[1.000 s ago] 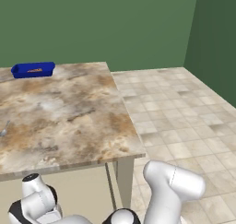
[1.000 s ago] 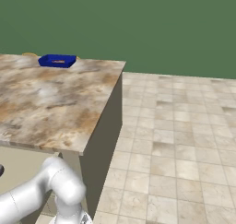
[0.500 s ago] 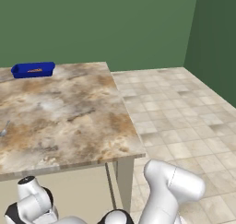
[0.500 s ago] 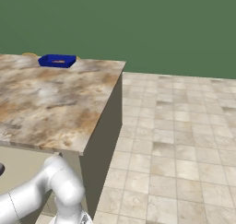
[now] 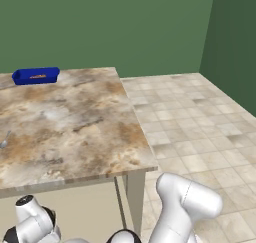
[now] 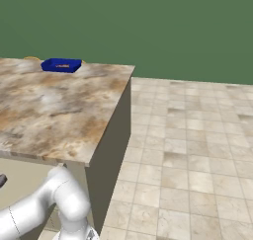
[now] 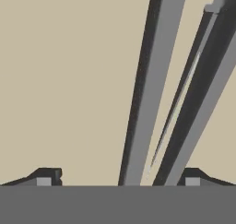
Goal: Take the tongs from the drawer on the left and place them on the dining counter next to the tray containing the hot dog.
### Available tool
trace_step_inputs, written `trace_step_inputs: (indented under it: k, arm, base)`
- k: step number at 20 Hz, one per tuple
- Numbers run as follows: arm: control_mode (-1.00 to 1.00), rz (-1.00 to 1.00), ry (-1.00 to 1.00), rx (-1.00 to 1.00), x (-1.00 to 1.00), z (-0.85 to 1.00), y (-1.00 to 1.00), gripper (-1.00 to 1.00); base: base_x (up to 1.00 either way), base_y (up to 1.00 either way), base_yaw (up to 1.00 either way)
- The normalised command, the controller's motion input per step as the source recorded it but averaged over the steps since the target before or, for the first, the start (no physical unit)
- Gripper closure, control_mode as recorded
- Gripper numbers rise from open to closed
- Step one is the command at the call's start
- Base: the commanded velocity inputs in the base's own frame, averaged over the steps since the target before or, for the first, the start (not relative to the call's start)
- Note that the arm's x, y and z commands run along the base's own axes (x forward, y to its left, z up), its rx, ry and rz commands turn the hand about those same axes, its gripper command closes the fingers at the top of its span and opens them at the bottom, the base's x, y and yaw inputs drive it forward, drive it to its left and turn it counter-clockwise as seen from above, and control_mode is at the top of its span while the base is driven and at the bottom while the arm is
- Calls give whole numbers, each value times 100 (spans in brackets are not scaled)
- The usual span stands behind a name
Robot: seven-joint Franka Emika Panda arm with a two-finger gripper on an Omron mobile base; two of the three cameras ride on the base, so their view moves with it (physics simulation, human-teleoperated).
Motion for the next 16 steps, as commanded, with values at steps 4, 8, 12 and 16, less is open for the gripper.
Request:
trace_step_inputs:
  k: [4, 8, 12, 16]
  arm:
    - [-100, -8, -12, 3, -37, -55, -24, 100]
    - [-100, 0, -4, 9, -15, -5, -29, 100]
    - [-100, 0, -5, 4, -24, 31, -37, 100]
    - [-100, 0, -1, 8, -45, 96, -36, 100]
  base:
    - [0, 0, 0]
    - [0, 0, 0]
    - [0, 0, 0]
    - [0, 0, 0]
